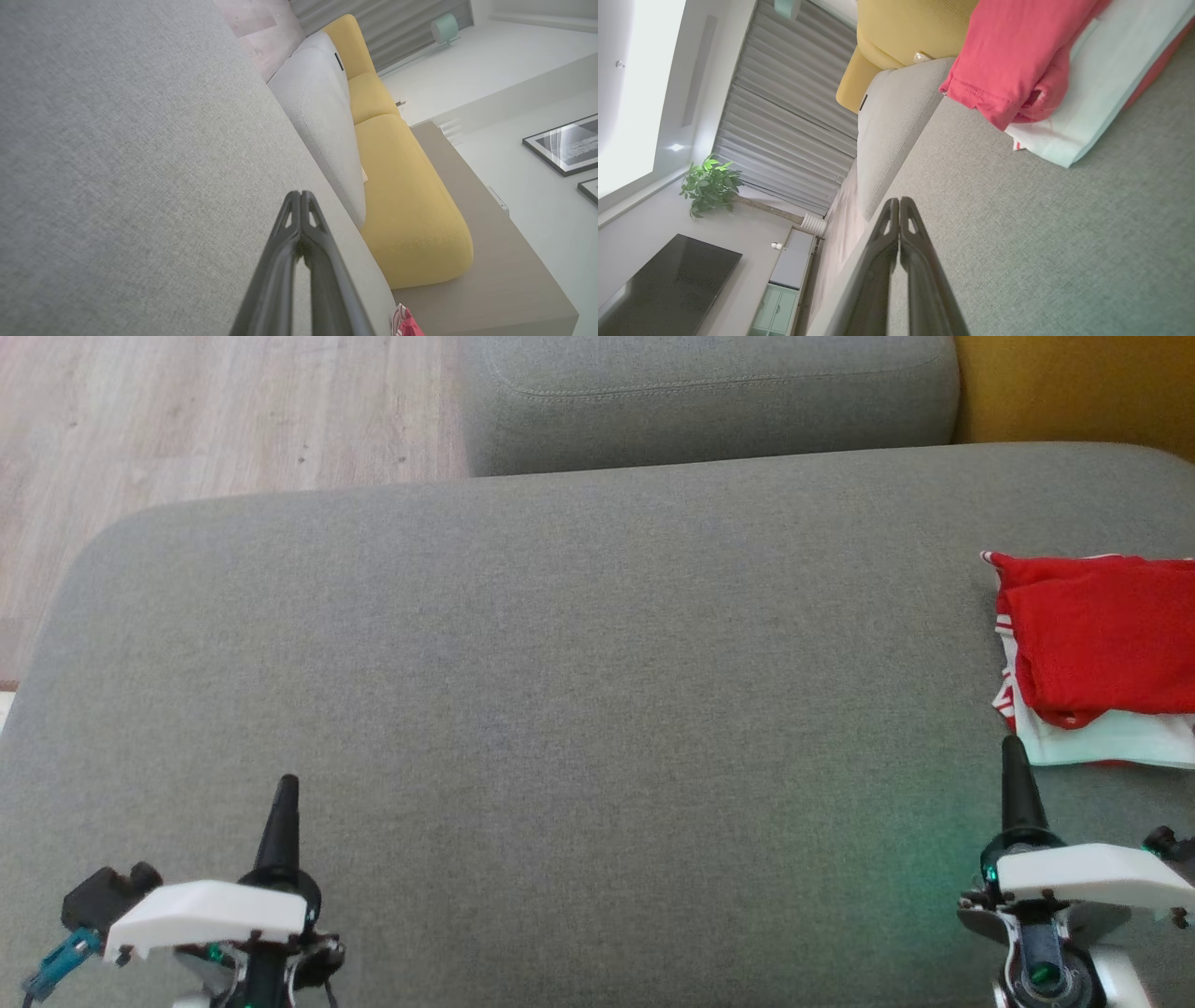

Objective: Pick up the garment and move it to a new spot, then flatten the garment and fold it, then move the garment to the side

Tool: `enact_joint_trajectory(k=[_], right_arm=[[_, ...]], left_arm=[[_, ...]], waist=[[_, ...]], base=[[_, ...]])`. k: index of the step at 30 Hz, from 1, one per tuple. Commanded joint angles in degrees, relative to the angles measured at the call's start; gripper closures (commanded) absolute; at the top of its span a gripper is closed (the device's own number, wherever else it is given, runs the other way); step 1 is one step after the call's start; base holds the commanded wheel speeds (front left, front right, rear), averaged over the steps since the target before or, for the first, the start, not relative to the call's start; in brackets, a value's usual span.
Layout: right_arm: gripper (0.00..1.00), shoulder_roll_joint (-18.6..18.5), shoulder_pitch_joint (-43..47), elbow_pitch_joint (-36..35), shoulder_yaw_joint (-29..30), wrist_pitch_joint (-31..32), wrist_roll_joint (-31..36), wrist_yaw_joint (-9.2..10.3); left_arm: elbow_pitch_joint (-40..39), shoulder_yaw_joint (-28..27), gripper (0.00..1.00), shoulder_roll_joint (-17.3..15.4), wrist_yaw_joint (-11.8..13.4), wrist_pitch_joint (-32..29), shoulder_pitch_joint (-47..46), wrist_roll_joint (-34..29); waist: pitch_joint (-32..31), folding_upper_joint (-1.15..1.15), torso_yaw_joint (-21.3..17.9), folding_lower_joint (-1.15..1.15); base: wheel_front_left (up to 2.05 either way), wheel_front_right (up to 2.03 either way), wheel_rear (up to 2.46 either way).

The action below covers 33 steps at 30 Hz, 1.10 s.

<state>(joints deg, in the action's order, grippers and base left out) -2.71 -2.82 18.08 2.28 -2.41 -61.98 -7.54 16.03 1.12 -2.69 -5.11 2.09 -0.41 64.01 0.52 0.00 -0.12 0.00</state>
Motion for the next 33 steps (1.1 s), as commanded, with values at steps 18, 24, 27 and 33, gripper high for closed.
enact_joint_trajectory(k=[18,24,27,33], right_arm=[[1.0,-0.7,-3.0,-2.9,1.0,3.3,-11.9,0.04],[1.0,-0.7,-3.1,-3.2,1.5,4.3,-15.6,0.04],[1.0,-0.7,-3.1,-3.3,1.8,4.8,-17.5,0.04],[1.0,-0.7,-3.2,-3.5,2.3,5.8,-21.2,0.05]], left_arm=[[-2.0,-3.8,1.0,-0.3,-1.1,-3.3,-4.2,10.9],[-2.0,-4.5,1.0,-0.3,-1.4,-4.3,-4.5,14.3],[-2.0,-4.9,1.0,-0.3,-1.5,-4.8,-4.7,16.0],[-2.0,-5.6,1.0,-0.3,-1.7,-5.9,-5.0,19.5]], waist=[[-0.1,0.0,0.0,0.0],[-0.2,0.0,0.1,0.0],[-0.2,0.0,0.1,0.0],[-0.2,0.0,0.1,0.0]], base=[[0.0,0.0,0.0],[0.0,0.0,0.0],[0.0,0.0,0.0],[0.0,0.0,0.0]])
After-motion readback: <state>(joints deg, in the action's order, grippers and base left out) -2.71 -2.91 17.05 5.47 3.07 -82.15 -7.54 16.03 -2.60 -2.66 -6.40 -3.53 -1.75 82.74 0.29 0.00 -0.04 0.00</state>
